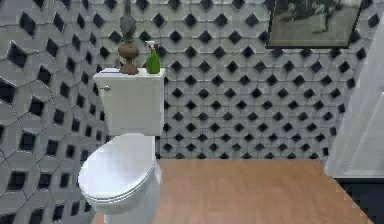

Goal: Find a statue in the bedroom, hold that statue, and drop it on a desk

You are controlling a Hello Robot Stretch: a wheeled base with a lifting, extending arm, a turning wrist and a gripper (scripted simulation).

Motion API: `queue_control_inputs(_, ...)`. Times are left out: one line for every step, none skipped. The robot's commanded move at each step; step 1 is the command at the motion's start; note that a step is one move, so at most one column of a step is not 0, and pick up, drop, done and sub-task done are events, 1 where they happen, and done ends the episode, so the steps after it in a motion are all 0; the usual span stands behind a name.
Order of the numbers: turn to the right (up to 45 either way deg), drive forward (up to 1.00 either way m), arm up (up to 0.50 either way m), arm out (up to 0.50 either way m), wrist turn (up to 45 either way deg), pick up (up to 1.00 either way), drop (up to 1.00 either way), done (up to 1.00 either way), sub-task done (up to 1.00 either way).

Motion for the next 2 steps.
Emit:
queue_control_inputs(45.0,0.0,0.0,0.0,0.0,0.0,0.0,0.0,0.0)
queue_control_inputs(0.0,1.0,0.0,0.0,0.0,0.0,0.0,0.0,0.0)
